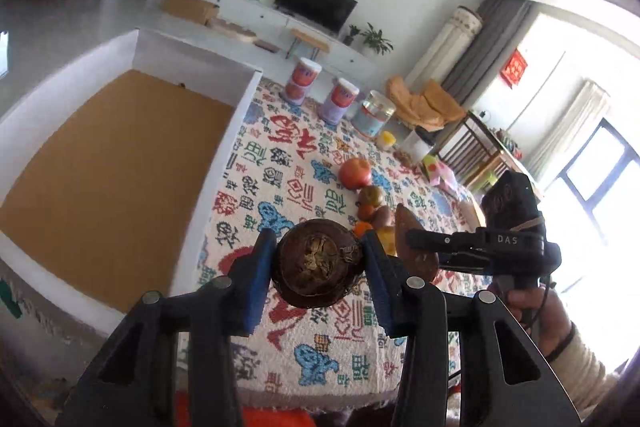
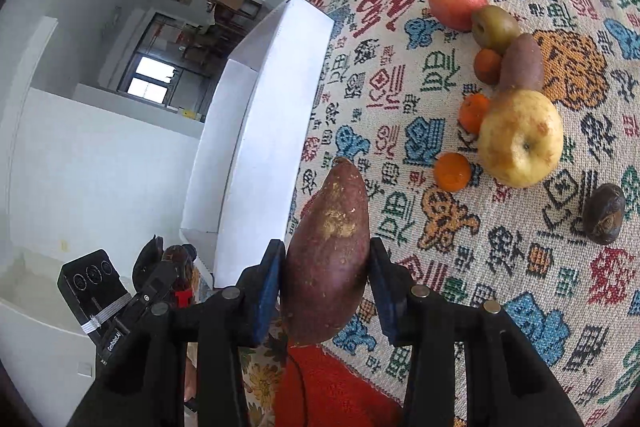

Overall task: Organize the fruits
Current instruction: 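Carry both fruits over the white box and open both grippers to drop them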

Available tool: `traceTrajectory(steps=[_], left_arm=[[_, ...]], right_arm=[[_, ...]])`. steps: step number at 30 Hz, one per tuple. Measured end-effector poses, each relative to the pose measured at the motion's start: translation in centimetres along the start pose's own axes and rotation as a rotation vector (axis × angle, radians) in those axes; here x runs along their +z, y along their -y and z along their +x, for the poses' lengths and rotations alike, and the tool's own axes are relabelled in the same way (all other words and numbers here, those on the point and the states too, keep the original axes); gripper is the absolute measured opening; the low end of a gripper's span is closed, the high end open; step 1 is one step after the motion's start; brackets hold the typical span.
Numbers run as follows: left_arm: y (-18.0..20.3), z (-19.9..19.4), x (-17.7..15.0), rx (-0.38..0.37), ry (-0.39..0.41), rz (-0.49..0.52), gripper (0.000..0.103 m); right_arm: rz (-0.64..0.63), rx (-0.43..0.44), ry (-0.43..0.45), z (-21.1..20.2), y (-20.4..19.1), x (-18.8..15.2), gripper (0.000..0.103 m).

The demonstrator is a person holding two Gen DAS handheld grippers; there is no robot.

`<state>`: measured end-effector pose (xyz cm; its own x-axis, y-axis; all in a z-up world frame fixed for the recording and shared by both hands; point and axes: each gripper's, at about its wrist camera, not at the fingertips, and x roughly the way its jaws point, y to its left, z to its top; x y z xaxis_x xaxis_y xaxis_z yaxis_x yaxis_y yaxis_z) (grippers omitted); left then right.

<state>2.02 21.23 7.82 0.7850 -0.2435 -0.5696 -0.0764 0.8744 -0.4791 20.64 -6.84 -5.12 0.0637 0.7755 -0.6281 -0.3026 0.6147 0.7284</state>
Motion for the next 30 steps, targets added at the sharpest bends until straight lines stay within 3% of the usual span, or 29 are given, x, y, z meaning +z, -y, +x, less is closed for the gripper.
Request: traceTrajectory(steps=[5,8,12,18,20,22,25,28,30], left_arm=[[-5.4,-3.8,3.5,0.185,0.079,-0.073,0.045],[-9.3,-2.6,4.2,0.273,0.034,-0.116,0.045],[-13.2,0.8,3.5,0.353,-0.071,-0.126,0.045],[-15.0,3.7,1.5,0.392,-0.132,-0.11,0.048],[-14.8,4.1,1.2,0.405,-0.116,-0.097,0.072],[-14.4,4.2,1.2,0.424,-0.089,-0.086,0.08],[-13.1,4.3,1.2,0.42,-0.063,-0.065,0.08],[-10.2,4.3,0.4,0.359,-0.046,-0.029,0.082],[-7.0,5.0,-0.8,0.303,-0.049,0.029,0.086]], right_arm=[[-0.219,0.096,0.053,3.0,-10.7,2.2,0.042],[-0.322,0.141,0.037,6.8,-16.1,2.8,0.042],[-0.466,0.076,0.008,13.2,-21.0,2.2,0.042],[-0.534,-0.073,-0.072,21.3,-21.2,0.7,0.042],[-0.518,-0.097,-0.097,22.7,-20.5,0.5,0.043],[-0.491,-0.108,-0.105,23.4,-19.6,0.5,0.045],[-0.484,-0.076,-0.07,21.5,-18.8,0.9,0.045],[-0.523,-0.067,-0.004,17.7,-18.6,1.1,0.046],[-0.57,-0.094,0.069,13.9,-17.3,-0.1,0.061]])
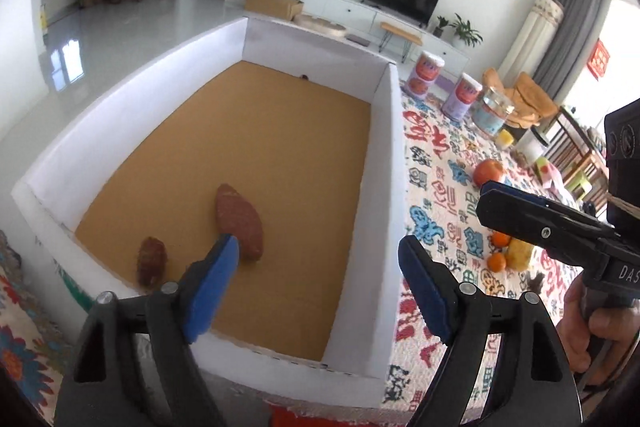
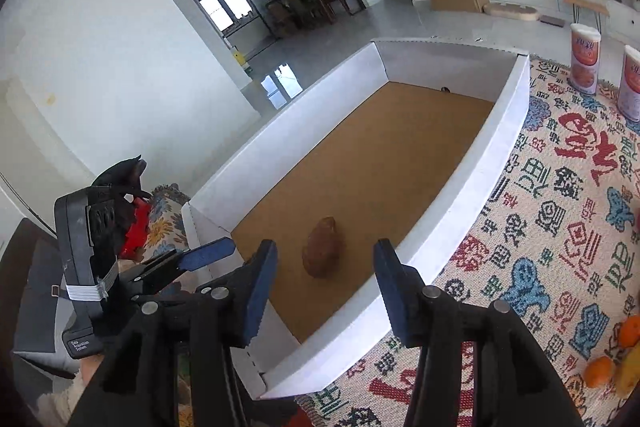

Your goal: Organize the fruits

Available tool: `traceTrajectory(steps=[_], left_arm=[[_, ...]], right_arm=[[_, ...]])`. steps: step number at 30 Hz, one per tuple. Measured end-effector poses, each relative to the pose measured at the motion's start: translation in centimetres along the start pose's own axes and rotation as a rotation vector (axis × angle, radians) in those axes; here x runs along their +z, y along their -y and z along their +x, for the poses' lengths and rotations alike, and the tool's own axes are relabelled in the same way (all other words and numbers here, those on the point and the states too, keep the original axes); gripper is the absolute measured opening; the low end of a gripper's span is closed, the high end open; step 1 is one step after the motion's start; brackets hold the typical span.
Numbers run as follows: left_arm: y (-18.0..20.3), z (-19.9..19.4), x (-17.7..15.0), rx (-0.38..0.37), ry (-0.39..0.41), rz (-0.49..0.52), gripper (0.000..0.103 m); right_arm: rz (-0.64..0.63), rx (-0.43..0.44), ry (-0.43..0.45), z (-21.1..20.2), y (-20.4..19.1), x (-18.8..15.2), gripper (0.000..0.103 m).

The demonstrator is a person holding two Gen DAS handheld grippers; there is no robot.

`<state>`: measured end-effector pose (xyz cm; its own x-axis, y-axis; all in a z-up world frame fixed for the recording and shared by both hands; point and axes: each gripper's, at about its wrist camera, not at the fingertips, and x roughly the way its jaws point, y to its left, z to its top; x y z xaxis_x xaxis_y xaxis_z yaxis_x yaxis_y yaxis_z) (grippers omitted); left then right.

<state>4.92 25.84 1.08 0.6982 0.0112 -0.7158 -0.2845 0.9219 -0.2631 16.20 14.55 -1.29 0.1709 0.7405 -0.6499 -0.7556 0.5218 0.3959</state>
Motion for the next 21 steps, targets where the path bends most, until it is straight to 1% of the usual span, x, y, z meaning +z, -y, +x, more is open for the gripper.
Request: traceTrajectory(steps=[1,2,4,6,8,9,11,12,13,14,15,16,17,18,19,21], left_arm=[[2.0,0.0,-0.7,-0.036,-0.002,0.036,0.088],[4.0,0.4,-1.6,-0.072,-0.011,0.068,0.091],[8.2,1.6,-3.5,-0.151,-0.05,0.129,0.094],[12.1,4.3,-5.3,-0.198,-0.117,0.189,0.094],[15.2,7.8,-7.1,-0.193,-0.19,0.249,0.094],[16.6,9.2,-8.0,-0.184,-0.205,0.284,0.094],[18.2,12.0,-8.9,-0.135,-0.205,0.341,0.094],[18.8,13.3,-8.7,-0.122,-0.2,0.353,0.094],[19.2,14.5,-8.3,-0.123,-0.192,0.354,0.094],[19.5,15.3,-7.6,-0.115,-0.161,0.357,0.094],[19.6,15.9,-7.0,-0.097,-0.13,0.362,0.094],[19.6,16.8,-6.4,-0.071,-0.124,0.363,0.095],[19.8,17.8,-5.6,-0.042,-0.134,0.371,0.102],[20.1,18.7,-5.0,-0.021,-0.144,0.385,0.103],[20.4,19.5,-4.5,0.006,-0.147,0.411,0.103],[20.4,20.2,-3.9,-0.011,-0.149,0.415,0.103]], right_arm=[[-0.022,-0.037,0.033,-1.8,0.8,-1.3,0.067],[-0.043,-0.091,0.064,-3.5,1.8,-2.9,0.075],[-0.069,-0.235,0.107,-6.8,4.2,-7.2,0.076],[-0.059,-0.391,0.115,-9.9,7.6,-12.0,0.076],[-0.017,-0.549,0.116,-13.4,11.6,-16.8,0.076],[0.012,-0.63,0.108,-15.2,13.7,-19.1,0.076],[0.088,-0.783,0.081,-18.5,18.1,-22.2,0.076],[0.148,-0.845,0.073,-20.4,20.5,-23.3,0.076],[0.211,-0.885,0.07,-22.0,23.0,-24.0,0.076],[0.269,-0.916,0.064,-23.4,25.3,-24.5,0.076],[0.324,-0.947,0.046,-24.4,27.5,-24.7,0.077],[0.37,-0.967,0.025,-25.0,29.4,-24.6,0.077],[0.406,-0.968,0.01,-25.7,31.2,-24.7,0.077],[0.428,-0.942,0.035,-26.2,32.6,-24.6,0.085],[0.446,-0.95,0.045,-26.5,33.7,-24.5,0.085],[0.468,-0.955,0.062,-26.5,34.7,-24.0,0.095]])
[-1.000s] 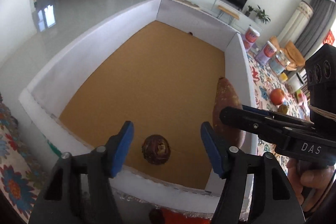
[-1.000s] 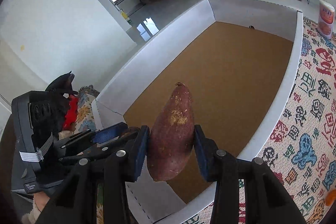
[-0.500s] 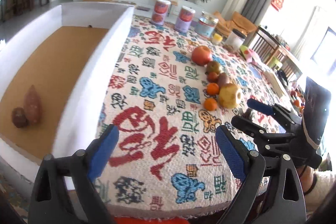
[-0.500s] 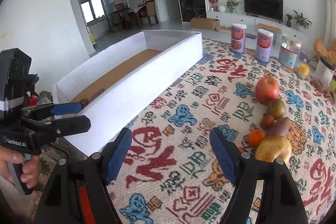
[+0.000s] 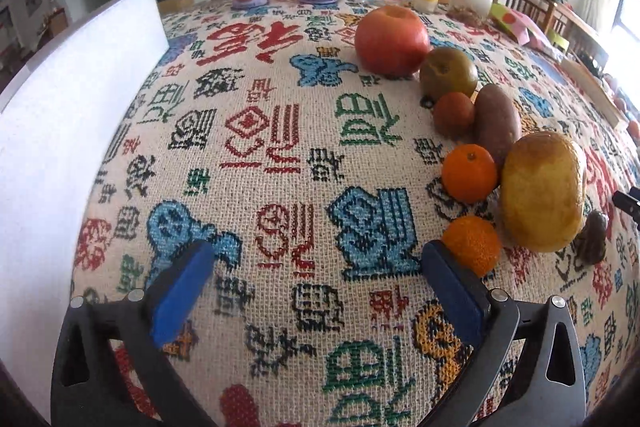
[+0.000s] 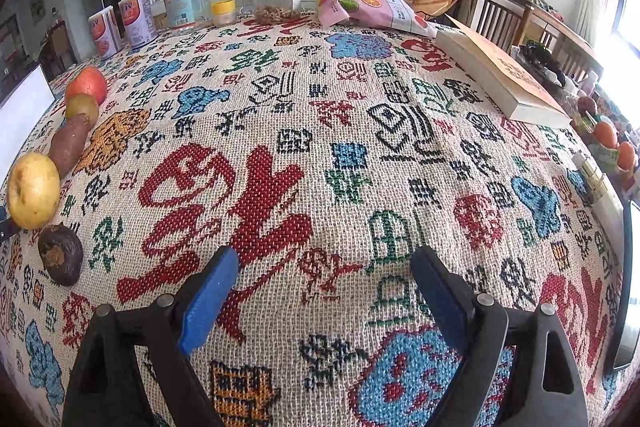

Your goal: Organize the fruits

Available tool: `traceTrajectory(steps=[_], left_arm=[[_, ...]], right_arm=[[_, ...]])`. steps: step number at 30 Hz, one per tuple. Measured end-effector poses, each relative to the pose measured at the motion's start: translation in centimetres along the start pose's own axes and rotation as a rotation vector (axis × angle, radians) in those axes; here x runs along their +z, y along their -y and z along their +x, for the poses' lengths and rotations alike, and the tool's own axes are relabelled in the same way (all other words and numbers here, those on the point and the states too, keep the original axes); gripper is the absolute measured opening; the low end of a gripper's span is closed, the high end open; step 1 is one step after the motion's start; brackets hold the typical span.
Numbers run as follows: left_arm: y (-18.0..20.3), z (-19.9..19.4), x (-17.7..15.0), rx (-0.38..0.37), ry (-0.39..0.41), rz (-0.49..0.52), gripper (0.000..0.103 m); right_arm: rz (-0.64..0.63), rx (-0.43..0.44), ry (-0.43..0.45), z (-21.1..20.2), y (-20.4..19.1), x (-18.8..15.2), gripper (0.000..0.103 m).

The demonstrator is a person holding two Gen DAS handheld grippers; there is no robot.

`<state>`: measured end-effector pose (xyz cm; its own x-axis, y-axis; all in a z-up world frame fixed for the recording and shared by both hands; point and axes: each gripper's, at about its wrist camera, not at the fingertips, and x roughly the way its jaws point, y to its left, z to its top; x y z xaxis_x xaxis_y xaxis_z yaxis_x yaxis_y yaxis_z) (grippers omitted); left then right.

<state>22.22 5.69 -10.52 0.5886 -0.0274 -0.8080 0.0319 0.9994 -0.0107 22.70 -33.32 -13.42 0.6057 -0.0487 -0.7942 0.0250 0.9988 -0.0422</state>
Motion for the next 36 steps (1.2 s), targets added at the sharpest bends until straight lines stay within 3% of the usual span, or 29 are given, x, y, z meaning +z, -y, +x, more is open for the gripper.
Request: traceTrajectory(steps=[2,36], left_arm=[[0.07,0.0,-0.19,0.004,0.002,0.004,0.103],[0.08,-0.03,-0.27,0.004,0.002,0.004,0.103]], right_arm=[[0.026,0.003,-0.024,0.52,-0.09,0.36,0.103],[0.03,0.009,-0.02,0.65,-0.15,0.36,0.103]])
